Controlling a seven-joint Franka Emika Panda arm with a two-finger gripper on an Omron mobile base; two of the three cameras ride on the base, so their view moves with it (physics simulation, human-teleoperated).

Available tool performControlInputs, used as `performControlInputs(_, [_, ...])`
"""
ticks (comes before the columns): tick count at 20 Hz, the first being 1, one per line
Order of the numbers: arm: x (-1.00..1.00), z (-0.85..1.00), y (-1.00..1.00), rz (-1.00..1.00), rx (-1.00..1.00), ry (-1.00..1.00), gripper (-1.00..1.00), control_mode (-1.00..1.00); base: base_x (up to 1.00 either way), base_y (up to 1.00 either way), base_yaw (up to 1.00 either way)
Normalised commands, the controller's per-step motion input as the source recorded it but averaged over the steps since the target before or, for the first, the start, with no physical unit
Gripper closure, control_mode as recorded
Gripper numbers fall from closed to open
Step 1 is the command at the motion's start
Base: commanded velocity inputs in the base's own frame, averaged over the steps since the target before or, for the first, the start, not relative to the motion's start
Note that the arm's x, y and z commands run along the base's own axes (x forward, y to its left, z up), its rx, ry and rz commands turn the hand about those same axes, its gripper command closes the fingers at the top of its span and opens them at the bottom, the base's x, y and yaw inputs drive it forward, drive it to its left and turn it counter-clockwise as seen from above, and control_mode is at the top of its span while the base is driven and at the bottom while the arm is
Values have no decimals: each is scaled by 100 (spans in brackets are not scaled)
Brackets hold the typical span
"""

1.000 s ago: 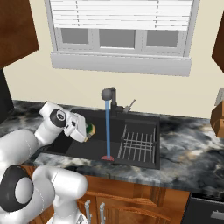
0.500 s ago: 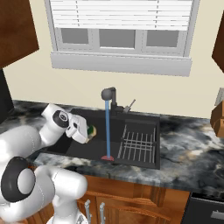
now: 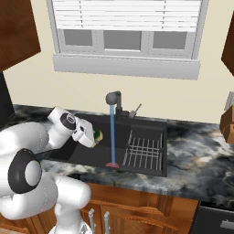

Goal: Soak the sponge with water for a few seconds and then drop it inside the sink.

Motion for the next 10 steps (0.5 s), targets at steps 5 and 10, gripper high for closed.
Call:
performControlInputs(5, [10,0,0,0,0,2,100,-100,0,0,0])
performControlInputs(10, [15,-8,0,0,0,2,100,-100,0,0,0])
